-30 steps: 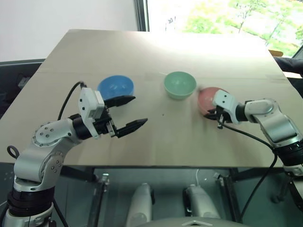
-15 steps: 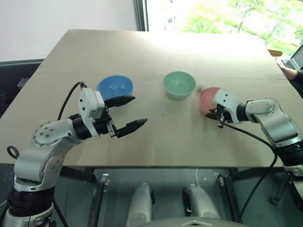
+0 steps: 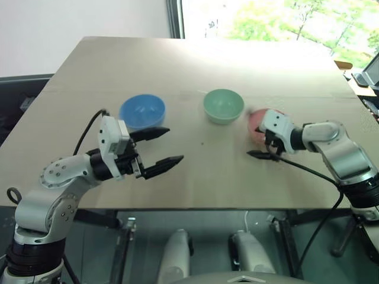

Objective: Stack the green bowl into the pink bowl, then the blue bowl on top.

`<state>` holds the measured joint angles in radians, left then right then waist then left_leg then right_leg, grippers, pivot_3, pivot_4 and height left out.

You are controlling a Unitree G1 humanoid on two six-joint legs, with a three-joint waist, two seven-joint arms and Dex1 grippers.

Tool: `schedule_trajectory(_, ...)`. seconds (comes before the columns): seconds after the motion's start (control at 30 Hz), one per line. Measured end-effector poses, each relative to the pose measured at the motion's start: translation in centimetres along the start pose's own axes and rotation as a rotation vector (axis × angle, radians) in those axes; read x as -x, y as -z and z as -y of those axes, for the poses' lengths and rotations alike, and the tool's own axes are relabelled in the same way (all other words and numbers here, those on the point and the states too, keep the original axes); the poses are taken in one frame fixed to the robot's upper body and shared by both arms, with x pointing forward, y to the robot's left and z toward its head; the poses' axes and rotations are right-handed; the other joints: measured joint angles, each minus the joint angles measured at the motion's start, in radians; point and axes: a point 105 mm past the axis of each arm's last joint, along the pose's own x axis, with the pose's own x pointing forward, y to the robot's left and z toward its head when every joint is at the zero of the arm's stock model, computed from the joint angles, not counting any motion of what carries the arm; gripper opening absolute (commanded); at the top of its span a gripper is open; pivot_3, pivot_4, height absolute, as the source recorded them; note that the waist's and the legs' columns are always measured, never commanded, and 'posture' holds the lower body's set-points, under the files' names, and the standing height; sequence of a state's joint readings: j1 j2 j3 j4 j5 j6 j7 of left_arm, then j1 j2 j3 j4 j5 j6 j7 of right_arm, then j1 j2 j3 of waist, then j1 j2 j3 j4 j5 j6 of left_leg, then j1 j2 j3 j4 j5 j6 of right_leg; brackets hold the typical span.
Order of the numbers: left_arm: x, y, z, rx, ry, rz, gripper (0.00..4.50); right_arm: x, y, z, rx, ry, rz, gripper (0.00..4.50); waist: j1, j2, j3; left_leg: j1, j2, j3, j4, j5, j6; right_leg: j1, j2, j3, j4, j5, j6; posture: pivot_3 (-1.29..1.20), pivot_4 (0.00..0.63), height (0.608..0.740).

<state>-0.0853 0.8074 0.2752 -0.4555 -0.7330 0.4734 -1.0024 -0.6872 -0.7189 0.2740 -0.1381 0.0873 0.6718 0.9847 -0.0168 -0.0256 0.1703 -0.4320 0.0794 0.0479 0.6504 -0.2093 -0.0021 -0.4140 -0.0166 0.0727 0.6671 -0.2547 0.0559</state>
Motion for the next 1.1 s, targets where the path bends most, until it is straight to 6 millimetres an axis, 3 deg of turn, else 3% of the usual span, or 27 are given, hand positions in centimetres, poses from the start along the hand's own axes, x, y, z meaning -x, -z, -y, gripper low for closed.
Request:
schedule_trajectory(0.07,0.2,0.1,0.0,-0.007,0.010,-0.022,4.50,0.4,-3.6,1.2,0.084,0.027,0.083,4.43,-0.001,0.000,0.000,0.000,0.000,0.000,0.000,0.000,0.000,0.000,0.000,0.000,0.000,0.000,-0.001,0.00,0.150,0.740)
schedule_trajectory(0.1,0.2,0.1,0.0,-0.007,0.009,-0.023,4.50,0.4,-3.9,1.3,0.092,0.028,0.092,4.43,-0.001,0.000,0.000,0.000,0.000,0.000,0.000,0.000,0.000,0.000,0.000,0.000,0.000,0.000,-0.001,0.00,0.150,0.740)
schedule_trajectory(0.13,0.4,0.4,-0.3,-0.010,-0.011,-0.040,4.50,-0.2,-5.6,1.8,0.134,0.039,0.137,4.43,-0.001,0.000,0.000,0.000,0.000,0.000,-0.001,0.000,0.000,0.000,0.000,0.000,0.000,-0.001,-0.001,0.00,0.150,0.740)
schedule_trajectory(0.23,0.5,0.9,-0.7,-0.011,-0.039,-0.058,4.50,-2.7,-6.6,2.2,0.188,0.044,0.150,4.43,-0.001,0.000,0.000,0.000,0.000,0.001,0.000,0.000,0.000,0.000,0.000,0.000,0.000,0.000,-0.001,0.00,0.150,0.740)
schedule_trajectory(0.4,0.6,1.0,-0.8,-0.018,-0.053,-0.068,4.50,-7.0,-5.7,2.0,0.169,0.009,0.126,4.43,0.003,0.000,0.000,-0.002,0.000,0.000,-0.001,0.000,0.000,-0.001,0.000,0.000,-0.001,0.000,0.000,0.00,0.150,0.740)
schedule_trajectory(0.5,1.0,0.8,-0.5,-0.015,-0.069,-0.066,4.50,-9.1,-5.5,2.1,0.130,-0.013,0.110,3.79,-0.004,0.001,0.001,-0.002,0.000,0.001,-0.003,0.000,0.000,-0.001,0.000,0.000,-0.002,0.001,0.001,0.00,0.150,0.740)
schedule_trajectory(0.53,1.4,0.3,-0.1,-0.021,-0.079,-0.054,4.50,-9.9,-4.4,2.4,0.108,-0.017,0.079,3.07,0.000,0.001,0.001,-0.002,0.000,0.000,-0.004,0.000,0.000,-0.001,0.000,-0.001,-0.002,0.001,0.000,0.00,0.150,0.740)
schedule_trajectory(0.57,1.5,0.3,-0.1,-0.021,-0.082,-0.055,4.50,-9.9,-4.4,2.4,0.106,-0.017,0.077,3.01,-0.001,0.001,0.001,-0.002,0.000,0.000,-0.004,0.000,0.000,-0.001,0.000,-0.001,-0.002,0.001,0.000,0.00,0.150,0.740)
schedule_trajectory(0.6,1.8,0.4,-0.1,-0.013,-0.101,-0.063,4.50,-10.3,-4.4,2.5,0.105,-0.024,0.072,2.42,-0.003,0.001,0.001,-0.001,0.000,0.000,-0.004,0.000,0.000,-0.001,0.000,0.000,-0.002,0.001,0.001,0.00,0.150,0.740)
schedule_trajectory(0.67,2.0,0.4,0.1,-0.010,-0.108,-0.064,4.50,-10.5,-4.5,2.6,0.111,-0.026,0.070,1.86,-0.004,0.001,0.001,-0.001,0.000,0.000,-0.004,0.000,0.000,-0.001,0.000,0.000,-0.002,0.001,0.000,0.00,0.150,0.740)
schedule_trajectory(0.7,2.0,0.2,0.3,-0.012,-0.108,-0.060,4.50,-10.6,-4.6,2.8,0.116,-0.027,0.071,1.32,-0.006,0.001,0.001,-0.001,0.000,0.000,-0.004,0.000,0.000,-0.001,0.000,0.000,-0.002,0.001,0.000,0.00,0.150,0.740)
schedule_trajectory(0.73,2.0,0.2,0.3,-0.012,-0.110,-0.060,4.50,-10.7,-4.7,2.8,0.121,-0.032,0.074,1.14,-0.007,0.001,0.001,-0.001,0.000,0.000,-0.005,0.000,0.000,-0.001,0.000,-0.001,-0.002,0.001,0.000,0.00,0.150,0.740)
schedule_trajectory(0.77,2.0,0.3,0.3,-0.010,-0.117,-0.061,4.50,-10.8,-4.9,2.7,0.127,-0.039,0.078,0.49,-0.008,0.001,0.001,-0.001,0.000,0.000,-0.005,0.000,0.000,-0.001,0.000,-0.001,-0.002,0.001,0.000,0.00,0.150,0.740)
schedule_trajectory(0.8,2.0,0.3,0.2,-0.010,-0.121,-0.062,4.50,-10.9,-5.0,2.6,0.132,-0.046,0.082,0.21,-0.009,0.001,0.001,-0.001,0.000,0.000,-0.005,0.000,0.000,-0.001,0.000,-0.001,-0.002,0.001,0.000,0.00,0.150,0.740)
schedule_trajectory(0.83,2.0,0.3,0.2,-0.010,-0.124,-0.062,4.50,-11.0,-5.0,2.5,0.133,-0.056,0.084,0.03,-0.009,0.001,0.001,-0.001,0.000,0.000,-0.005,0.000,0.000,-0.001,0.000,-0.001,-0.002,0.001,0.000,0.00,0.150,0.740)
schedule_trajectory(1.0,2.0,0.2,0.3,-0.008,-0.129,-0.057,4.50,-10.9,-5.0,2.6,0.154,-0.054,0.091,0.03,-0.016,0.002,0.001,-0.001,0.000,0.000,-0.005,0.000,0.000,-0.001,0.000,-0.001,-0.002,0.001,0.001,0.00,0.150,0.740)
schedule_trajectory(1.1,1.9,0.0,0.3,-0.014,-0.128,-0.051,4.50,-9.7,-5.5,3.7,0.170,-0.012,0.112,0.03,-0.016,0.003,0.002,-0.001,0.000,0.000,-0.005,0.000,0.000,-0.001,0.000,-0.001,-0.002,0.001,0.001,0.00,0.150,0.740)
